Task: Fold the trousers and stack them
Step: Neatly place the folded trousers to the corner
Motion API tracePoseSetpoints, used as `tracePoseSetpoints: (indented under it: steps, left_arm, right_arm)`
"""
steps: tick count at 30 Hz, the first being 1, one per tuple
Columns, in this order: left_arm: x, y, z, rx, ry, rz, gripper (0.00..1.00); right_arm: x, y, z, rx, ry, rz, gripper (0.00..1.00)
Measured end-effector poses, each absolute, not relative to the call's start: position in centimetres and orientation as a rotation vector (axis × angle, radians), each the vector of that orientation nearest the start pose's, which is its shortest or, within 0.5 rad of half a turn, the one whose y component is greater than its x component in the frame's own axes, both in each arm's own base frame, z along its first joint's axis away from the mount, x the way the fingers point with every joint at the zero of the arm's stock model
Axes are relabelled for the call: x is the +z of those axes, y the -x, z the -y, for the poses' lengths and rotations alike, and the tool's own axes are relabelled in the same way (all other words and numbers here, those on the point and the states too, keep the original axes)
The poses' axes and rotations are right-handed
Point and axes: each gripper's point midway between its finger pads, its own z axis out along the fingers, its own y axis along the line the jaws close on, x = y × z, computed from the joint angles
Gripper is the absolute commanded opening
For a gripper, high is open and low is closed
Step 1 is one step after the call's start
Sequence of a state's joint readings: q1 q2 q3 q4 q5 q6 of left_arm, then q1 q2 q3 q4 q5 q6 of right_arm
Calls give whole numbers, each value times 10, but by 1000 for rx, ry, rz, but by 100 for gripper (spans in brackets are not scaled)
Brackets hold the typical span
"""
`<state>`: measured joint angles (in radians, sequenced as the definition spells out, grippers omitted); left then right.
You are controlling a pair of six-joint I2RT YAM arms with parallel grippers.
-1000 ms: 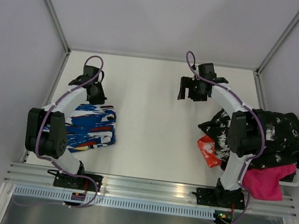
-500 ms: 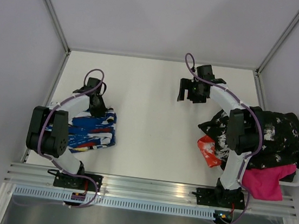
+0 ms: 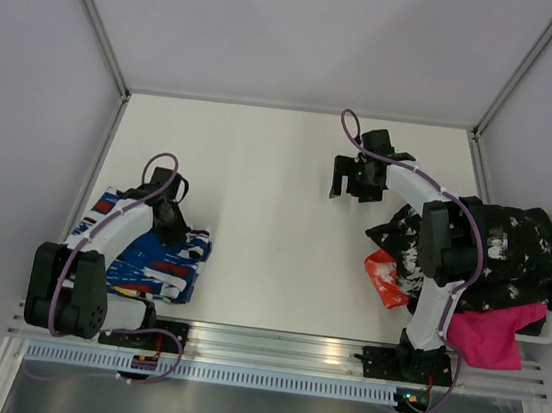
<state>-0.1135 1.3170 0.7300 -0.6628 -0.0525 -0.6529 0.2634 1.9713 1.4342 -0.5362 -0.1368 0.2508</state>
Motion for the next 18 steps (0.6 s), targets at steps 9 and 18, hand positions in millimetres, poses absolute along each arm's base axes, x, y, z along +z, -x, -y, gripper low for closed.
tracePoseSetpoints:
  steps: [9, 18]
  left_arm:
    - [117, -302, 18, -29, 741, -2526, 59]
    - [73, -363, -62, 24, 964, -2485, 76]
  right_arm:
    - [55, -429, -152, 362, 60, -2649, 95]
    - [62, -438, -155, 375, 64, -2614, 95]
